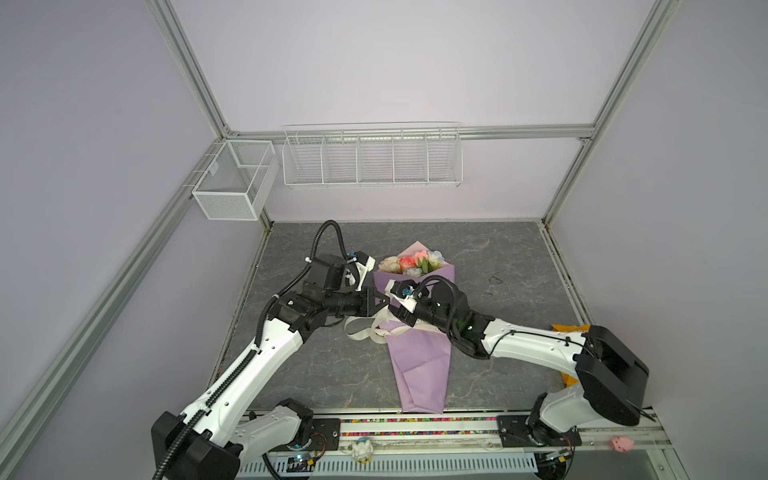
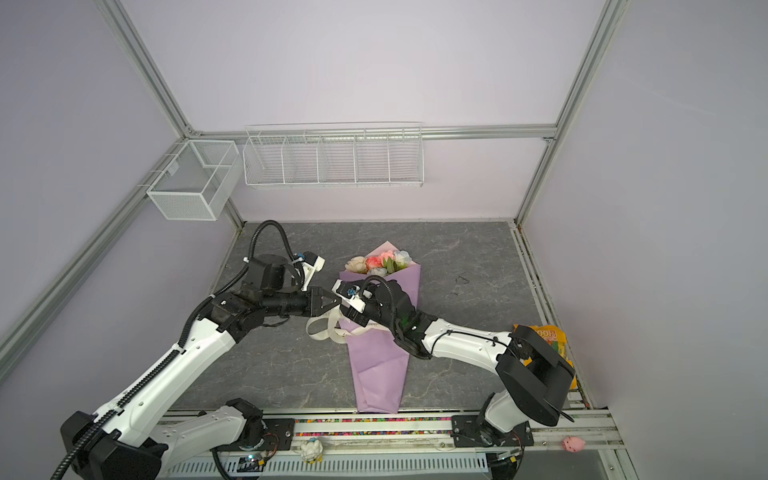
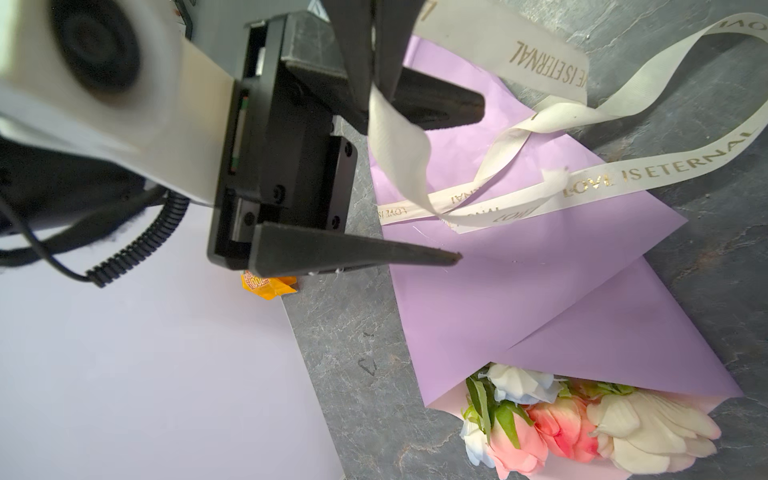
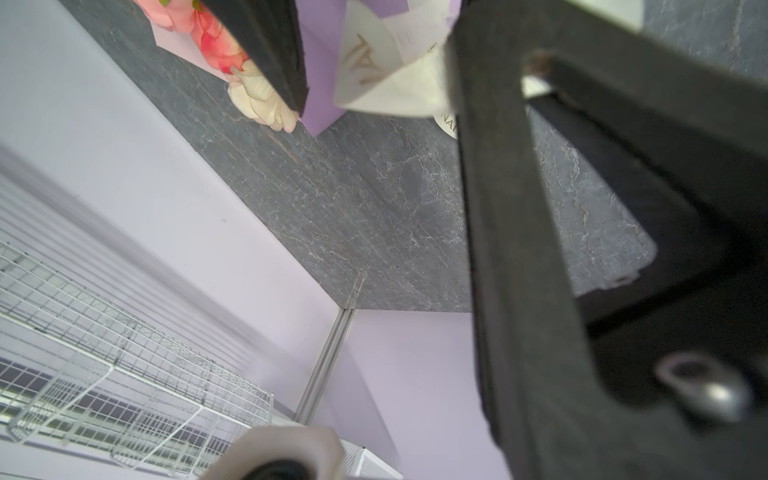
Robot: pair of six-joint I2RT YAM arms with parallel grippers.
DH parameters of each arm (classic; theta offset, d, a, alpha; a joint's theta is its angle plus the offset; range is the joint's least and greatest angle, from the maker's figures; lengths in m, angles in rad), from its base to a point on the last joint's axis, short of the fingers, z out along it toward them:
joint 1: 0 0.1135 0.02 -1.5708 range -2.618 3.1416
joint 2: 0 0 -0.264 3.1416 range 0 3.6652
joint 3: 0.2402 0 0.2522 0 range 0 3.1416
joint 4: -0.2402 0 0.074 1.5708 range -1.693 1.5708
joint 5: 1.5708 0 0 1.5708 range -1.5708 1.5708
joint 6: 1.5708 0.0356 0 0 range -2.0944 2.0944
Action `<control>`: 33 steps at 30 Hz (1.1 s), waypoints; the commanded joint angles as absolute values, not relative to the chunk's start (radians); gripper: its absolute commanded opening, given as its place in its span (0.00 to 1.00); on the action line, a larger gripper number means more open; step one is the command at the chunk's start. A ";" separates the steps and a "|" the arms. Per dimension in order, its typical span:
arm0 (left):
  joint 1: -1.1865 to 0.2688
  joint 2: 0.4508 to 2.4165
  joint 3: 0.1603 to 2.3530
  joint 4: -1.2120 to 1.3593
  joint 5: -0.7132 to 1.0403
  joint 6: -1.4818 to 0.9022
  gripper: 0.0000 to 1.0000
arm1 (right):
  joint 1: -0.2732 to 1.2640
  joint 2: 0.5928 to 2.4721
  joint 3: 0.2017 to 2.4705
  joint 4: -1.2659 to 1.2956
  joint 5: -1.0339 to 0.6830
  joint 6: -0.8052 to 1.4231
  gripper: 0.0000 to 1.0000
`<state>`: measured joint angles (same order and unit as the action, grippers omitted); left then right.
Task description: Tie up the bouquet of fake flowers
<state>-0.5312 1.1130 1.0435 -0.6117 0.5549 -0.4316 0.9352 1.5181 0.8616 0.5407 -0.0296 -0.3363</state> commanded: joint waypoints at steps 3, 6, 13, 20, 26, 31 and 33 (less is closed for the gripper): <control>-0.537 1.121 1.081 -0.641 0.564 -0.396 0.00 | 0.934 1.523 0.914 0.494 -0.008 -0.347 0.23; -0.537 1.121 1.085 -0.660 0.514 -0.390 0.00 | 0.921 1.505 0.965 0.341 0.070 -0.266 0.10; -0.529 1.127 1.033 -0.761 0.052 -0.500 0.62 | 0.828 1.409 0.941 0.113 0.212 -0.043 0.07; -0.383 1.165 0.857 -0.747 -0.053 -0.644 0.72 | 0.820 1.321 0.931 -0.049 0.286 0.006 0.07; -0.366 1.281 0.824 -0.699 -0.063 -0.685 0.70 | 0.819 1.328 1.005 -0.190 0.287 0.033 0.07; -0.364 1.439 0.884 -0.715 -0.049 -0.669 0.60 | 0.818 1.325 1.034 -0.221 0.273 0.054 0.07; -0.366 1.487 0.898 -0.703 -0.040 -0.670 0.54 | 0.818 1.323 1.046 -0.237 0.273 0.058 0.07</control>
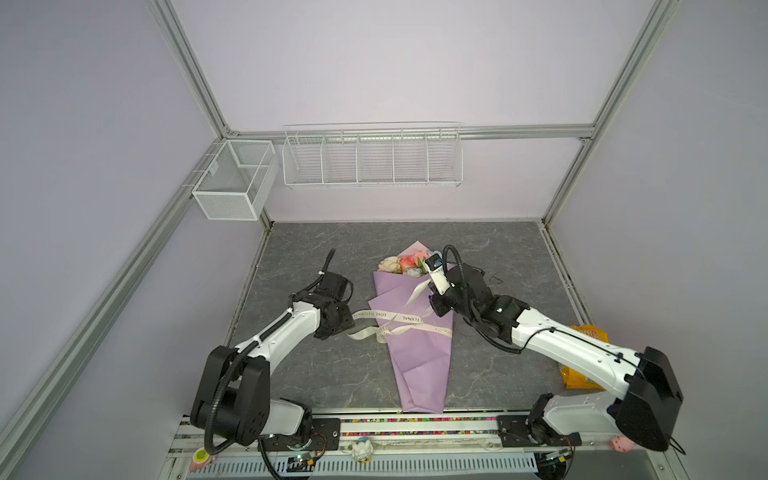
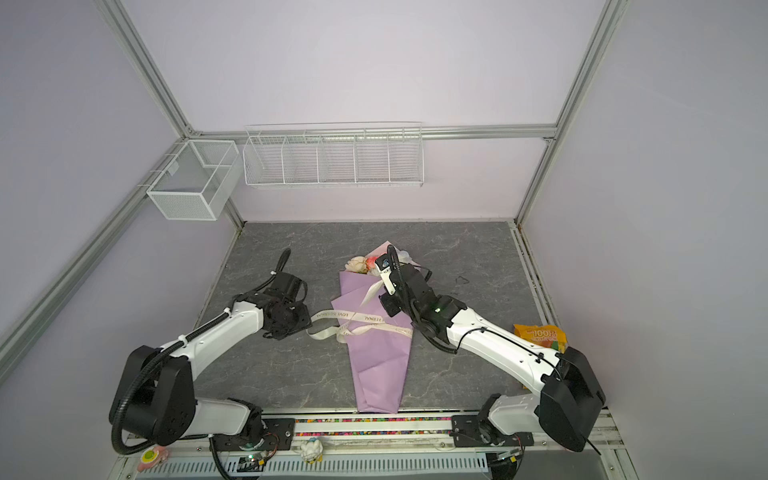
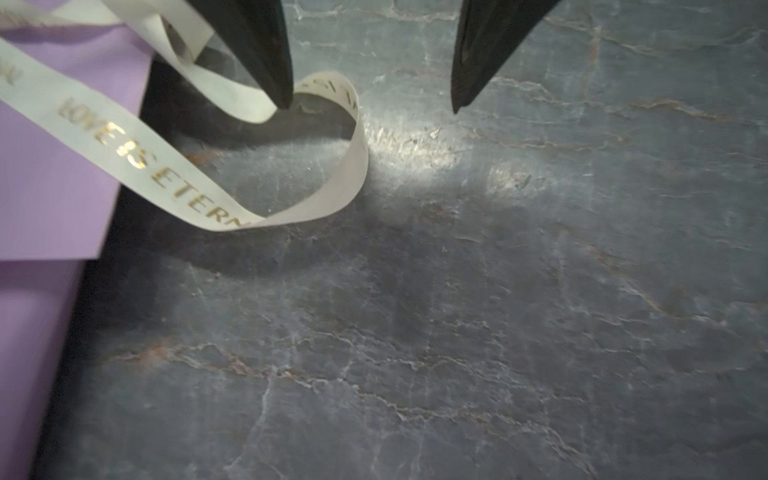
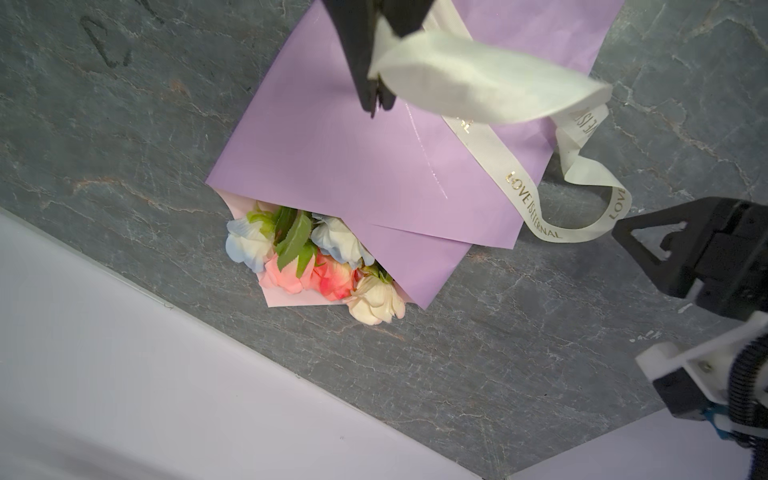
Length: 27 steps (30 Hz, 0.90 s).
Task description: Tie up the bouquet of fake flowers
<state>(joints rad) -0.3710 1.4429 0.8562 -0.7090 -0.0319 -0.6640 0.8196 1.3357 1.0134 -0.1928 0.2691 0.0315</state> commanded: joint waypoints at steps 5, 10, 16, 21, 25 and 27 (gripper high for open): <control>-0.364 1.560 0.884 -0.642 -0.005 -0.669 0.41 | 0.815 1.326 1.075 -0.273 0.298 0.064 0.08; -0.365 1.571 0.852 -0.641 -0.021 -0.687 0.05 | 0.810 1.340 1.123 -0.321 0.322 0.068 0.08; -0.364 1.387 0.797 -0.723 -0.148 -0.760 0.00 | 0.790 1.365 1.158 -0.362 0.385 0.088 0.08; -0.364 1.174 0.745 -0.817 -0.272 -0.867 0.00 | 0.760 1.401 1.194 -0.411 0.388 0.122 0.07; -0.364 0.993 0.646 -0.767 -0.242 -0.911 0.00 | 0.759 1.424 1.217 -0.419 0.373 0.112 0.07; -0.365 0.909 0.589 -0.753 -0.233 -0.975 0.00 | 0.758 1.437 1.238 -0.436 0.383 0.108 0.07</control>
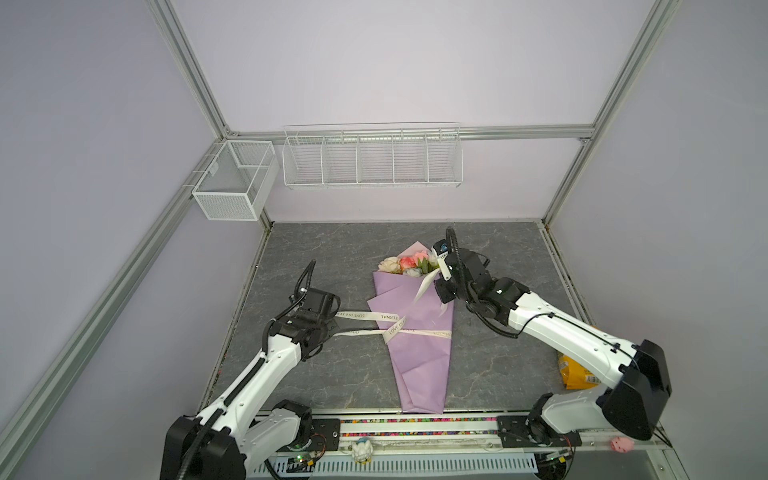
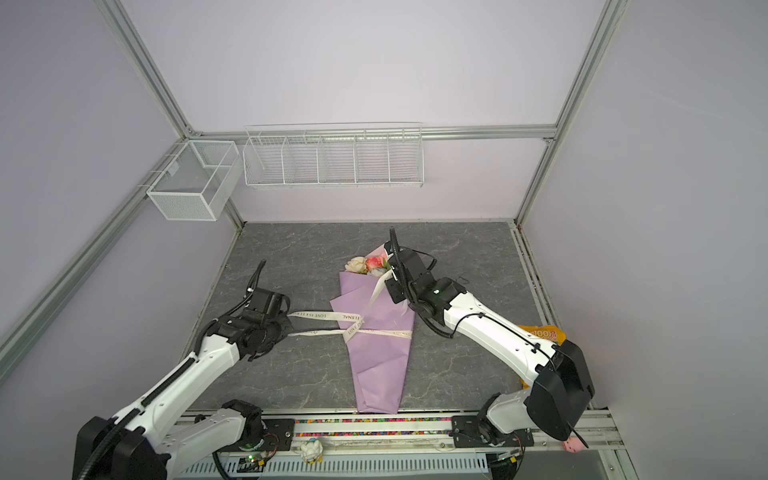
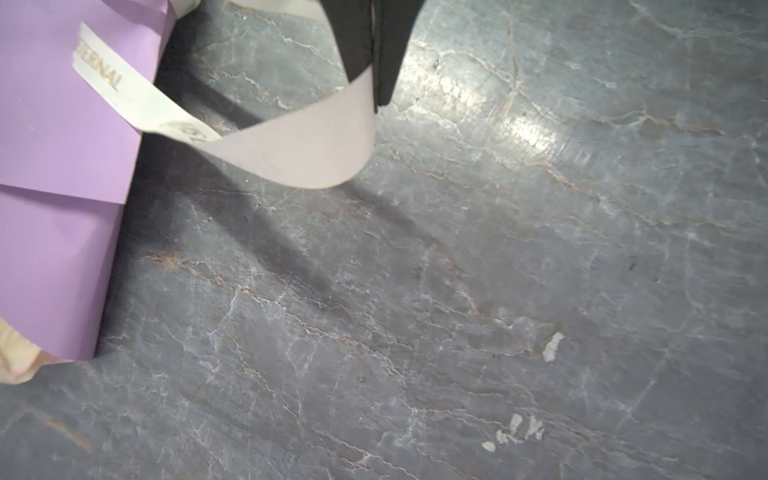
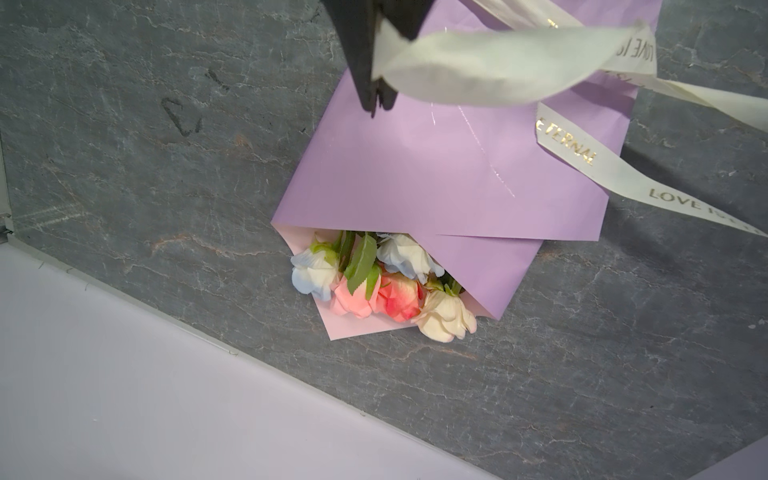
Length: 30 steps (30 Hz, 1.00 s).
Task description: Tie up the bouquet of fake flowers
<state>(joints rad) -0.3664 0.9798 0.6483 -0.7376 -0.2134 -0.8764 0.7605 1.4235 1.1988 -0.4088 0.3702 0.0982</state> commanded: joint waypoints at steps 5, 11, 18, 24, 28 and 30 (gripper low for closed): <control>-0.363 0.724 0.496 -0.764 -0.240 -1.070 0.18 | 0.750 1.438 1.271 -0.444 0.389 0.102 0.07; -0.364 0.643 0.519 -0.839 -0.286 -1.054 0.48 | 0.752 1.394 1.284 -0.418 0.368 0.075 0.07; -0.364 0.675 0.540 -0.642 -0.088 -0.864 0.51 | 0.753 1.283 1.280 -0.367 0.316 0.033 0.07; -0.411 0.790 0.568 -0.447 0.087 -0.717 0.49 | 0.752 1.193 1.234 -0.305 0.292 -0.016 0.07; -0.558 0.891 0.644 -0.384 0.077 -0.584 0.50 | 0.748 1.241 1.232 -0.349 0.344 -0.034 0.08; -0.613 0.951 0.683 -0.366 0.072 -0.519 0.50 | 0.741 1.277 1.229 -0.372 0.361 -0.033 0.07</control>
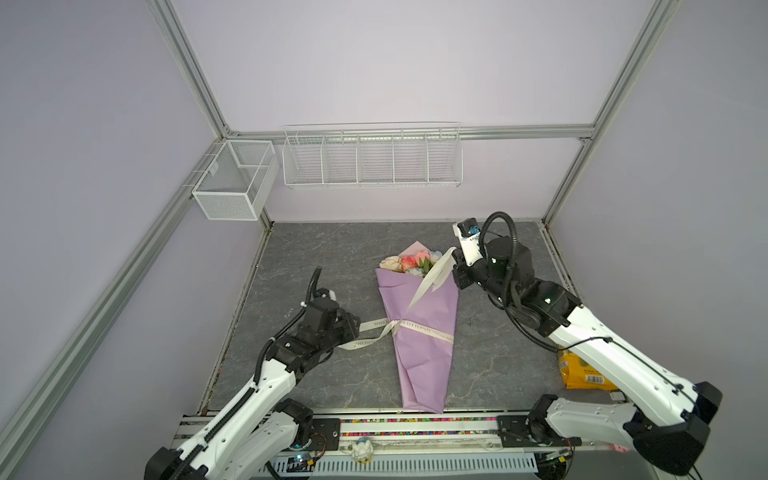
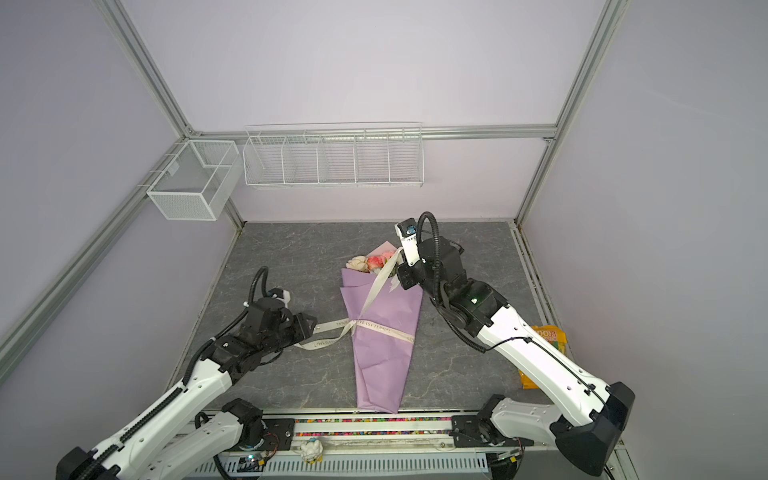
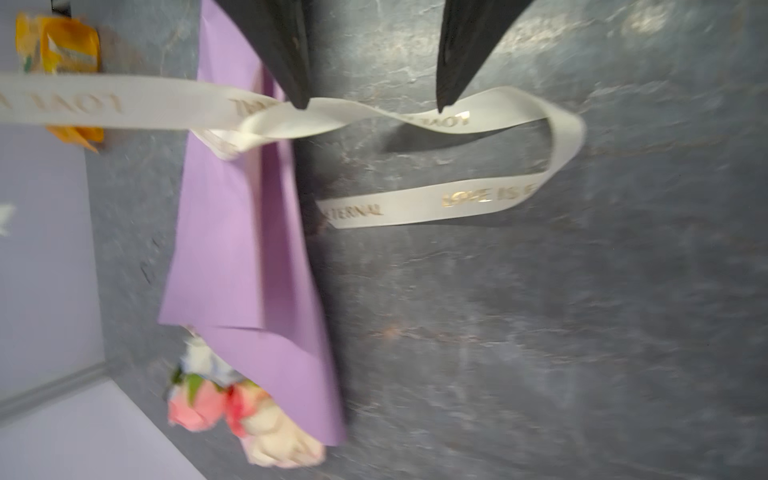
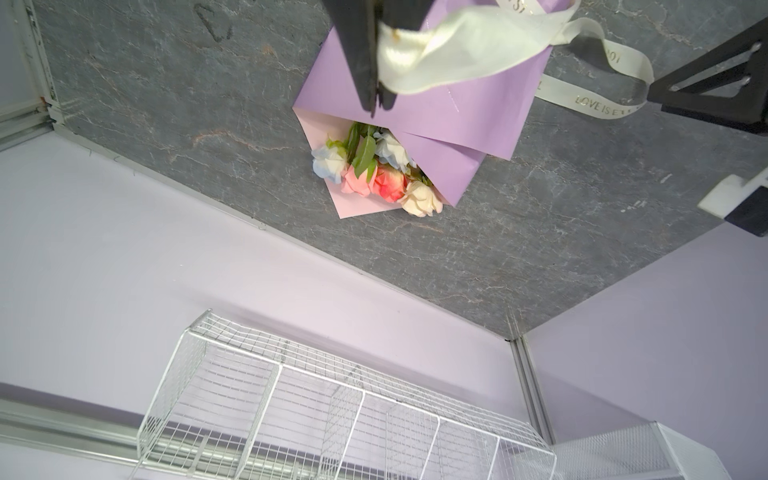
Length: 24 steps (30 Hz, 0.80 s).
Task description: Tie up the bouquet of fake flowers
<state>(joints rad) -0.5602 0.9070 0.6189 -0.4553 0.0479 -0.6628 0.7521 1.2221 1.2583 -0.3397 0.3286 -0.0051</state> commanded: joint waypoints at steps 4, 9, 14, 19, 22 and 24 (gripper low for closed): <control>-0.668 1.079 0.756 -0.338 0.111 -0.384 0.51 | 0.723 1.344 1.218 -0.410 0.342 0.029 0.07; -0.690 1.230 0.817 -0.300 0.215 -0.209 0.51 | 0.687 1.374 1.170 -0.392 0.286 0.086 0.07; -0.767 1.375 0.879 -0.303 0.232 -0.011 0.54 | 0.634 1.402 1.167 -0.413 0.234 0.111 0.07; -0.854 1.497 0.954 -0.376 0.132 0.127 0.56 | 0.620 1.405 1.168 -0.437 0.217 0.111 0.08; -0.864 1.544 0.983 -0.415 0.072 0.147 0.57 | 0.613 1.400 1.164 -0.437 0.209 0.115 0.08; -0.865 1.554 0.987 -0.427 0.036 0.165 0.57 | 0.608 1.400 1.161 -0.437 0.207 0.116 0.08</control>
